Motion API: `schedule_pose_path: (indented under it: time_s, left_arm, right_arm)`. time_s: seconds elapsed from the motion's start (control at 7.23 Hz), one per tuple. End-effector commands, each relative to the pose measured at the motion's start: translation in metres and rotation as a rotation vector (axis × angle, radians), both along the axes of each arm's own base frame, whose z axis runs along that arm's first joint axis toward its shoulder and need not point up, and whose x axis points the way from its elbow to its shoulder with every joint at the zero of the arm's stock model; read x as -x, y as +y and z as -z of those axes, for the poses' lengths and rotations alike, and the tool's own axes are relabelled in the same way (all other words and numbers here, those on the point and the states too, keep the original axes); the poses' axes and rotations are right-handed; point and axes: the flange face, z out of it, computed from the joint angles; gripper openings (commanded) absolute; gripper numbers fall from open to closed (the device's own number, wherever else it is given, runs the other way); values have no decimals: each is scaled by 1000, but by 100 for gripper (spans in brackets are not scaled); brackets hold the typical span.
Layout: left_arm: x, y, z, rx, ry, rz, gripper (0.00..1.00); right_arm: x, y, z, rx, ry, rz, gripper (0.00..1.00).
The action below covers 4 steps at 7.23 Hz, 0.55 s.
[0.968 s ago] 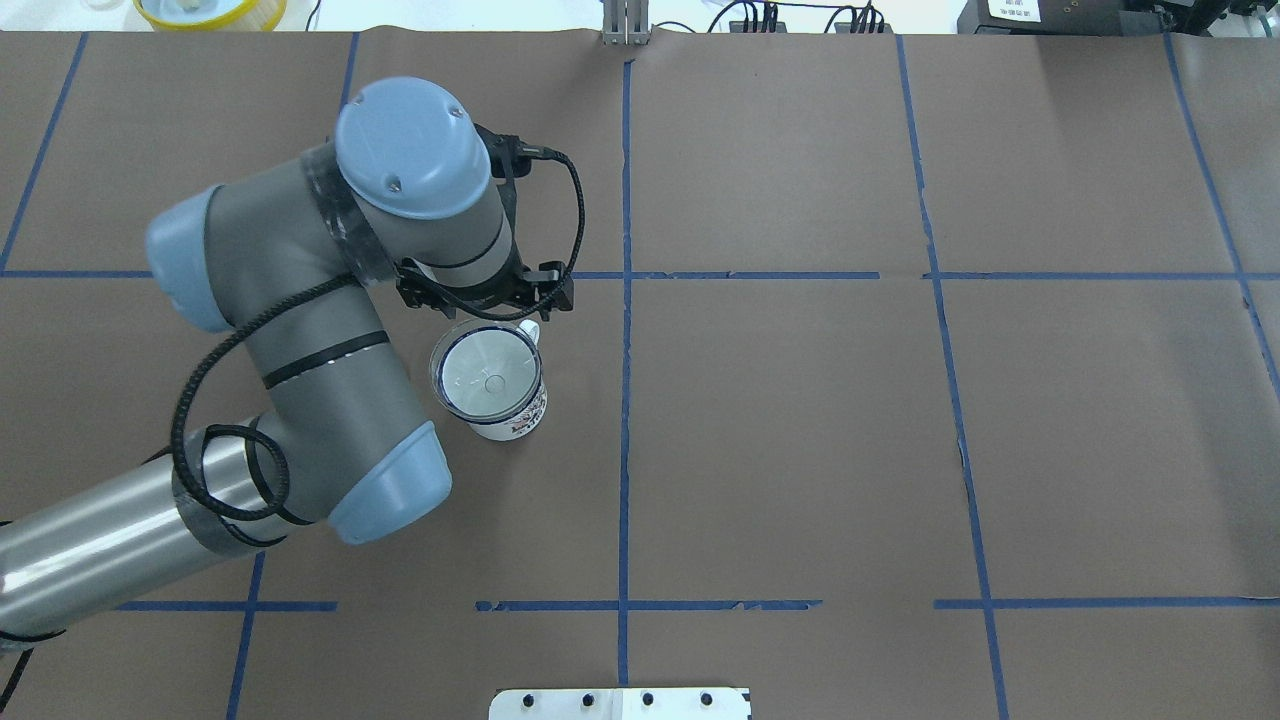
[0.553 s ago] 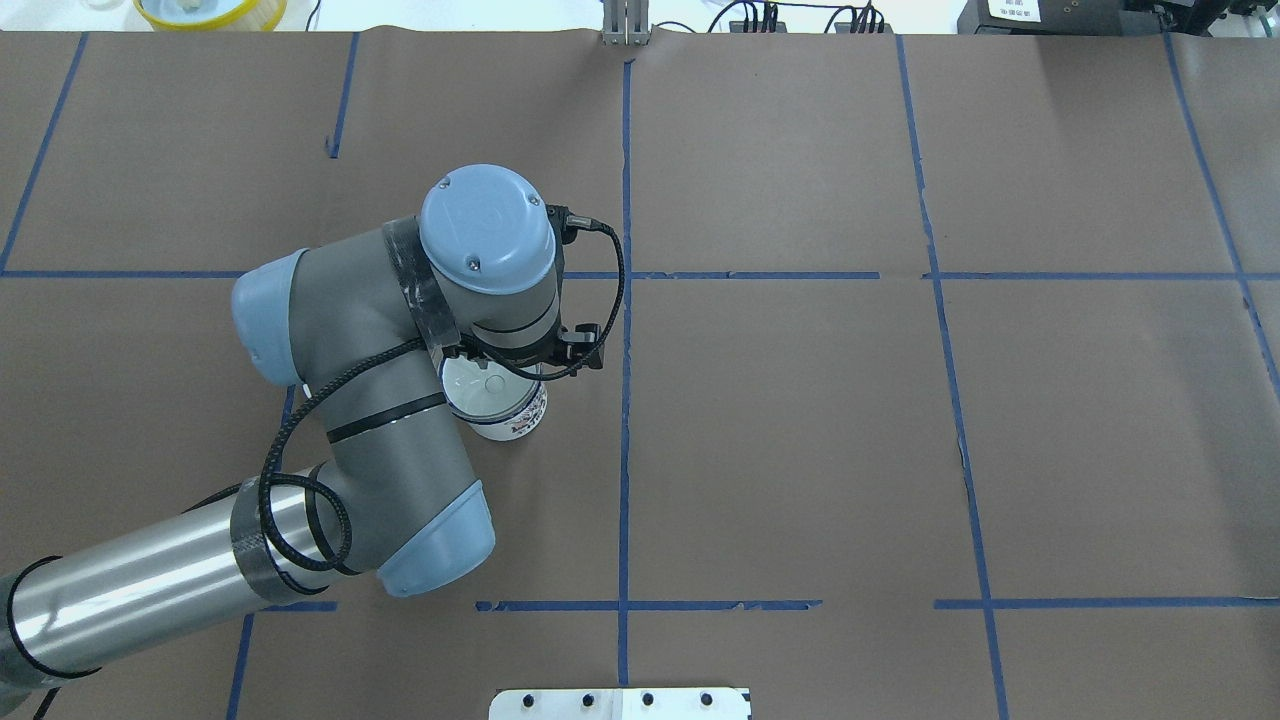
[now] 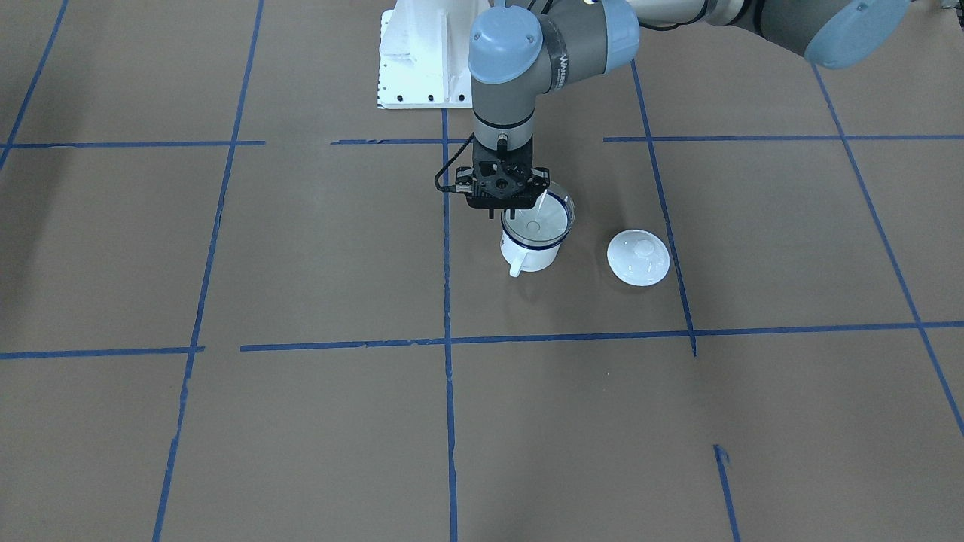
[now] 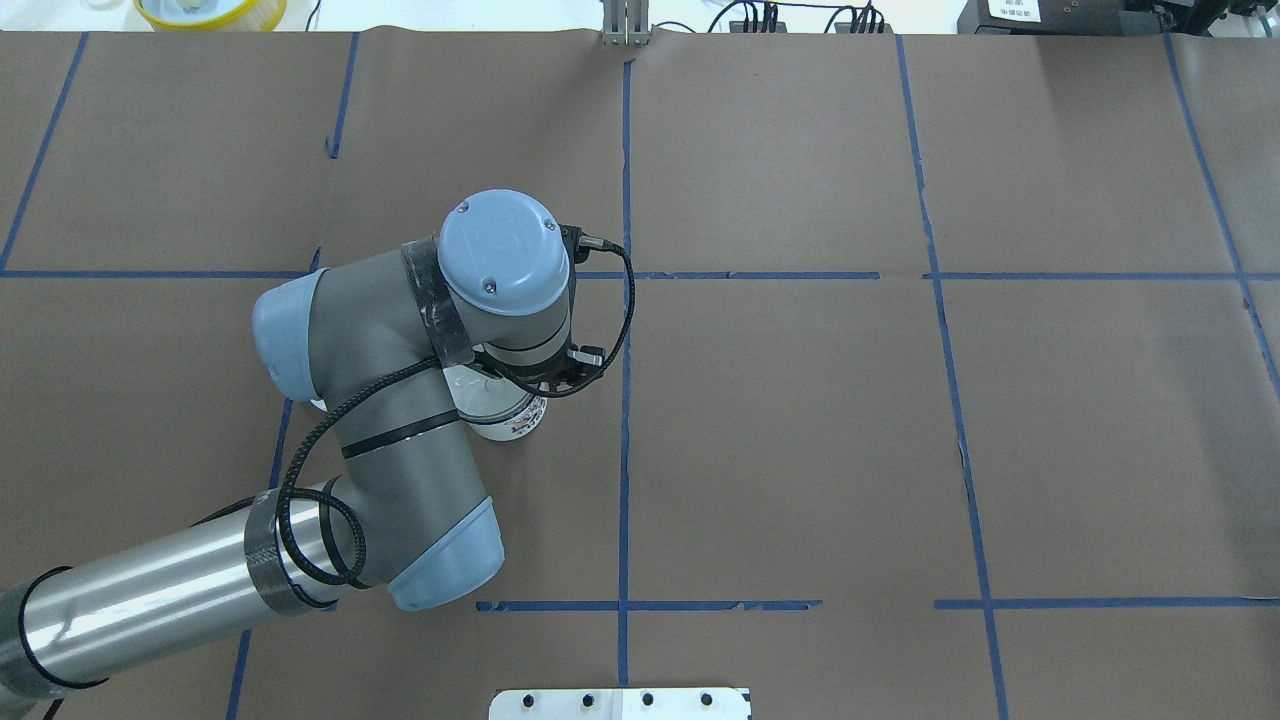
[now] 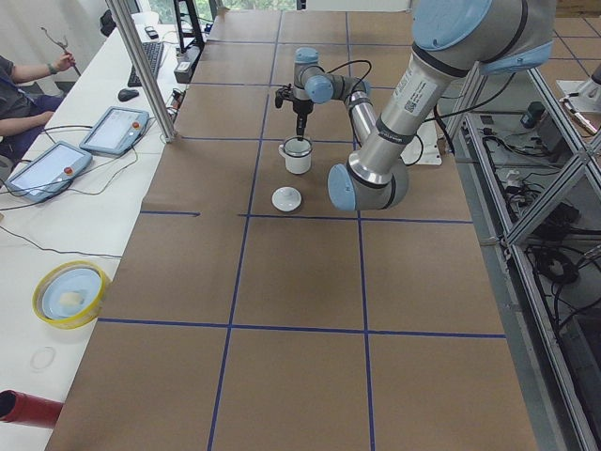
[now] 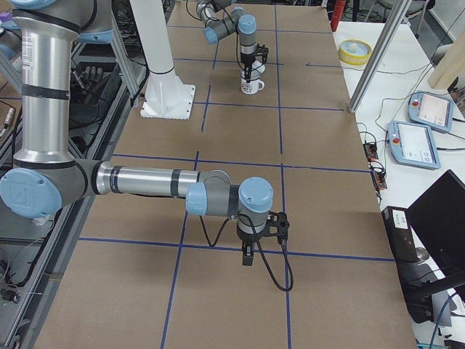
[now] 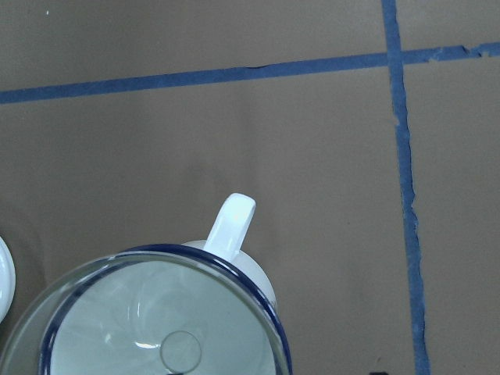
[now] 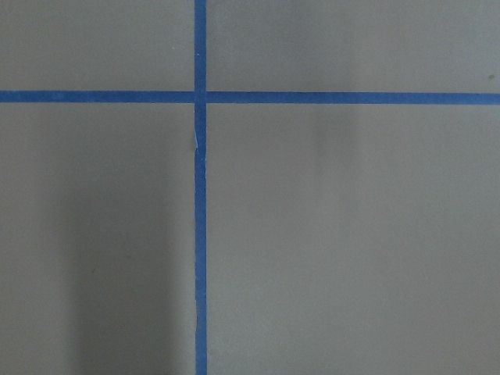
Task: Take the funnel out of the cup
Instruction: 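Grasp the glass funnel with the left gripper and lift it out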
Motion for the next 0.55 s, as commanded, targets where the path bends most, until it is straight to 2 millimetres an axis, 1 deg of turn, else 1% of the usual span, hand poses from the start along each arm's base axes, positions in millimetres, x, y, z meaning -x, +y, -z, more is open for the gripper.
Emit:
schedule_pose_path:
  time_s: [0.0, 0.28, 0.41]
  left_arm:
    - [9, 1, 4, -13, 10, 2, 27]
    - [17, -3, 2, -12, 7, 11, 20]
    - [18, -2, 1, -10, 8, 12, 11]
  right_arm:
    - [0, 0, 0, 0, 0, 0, 100]
    - [0, 0, 0, 0, 0, 0, 100]
    - [0, 0, 0, 0, 0, 0, 100]
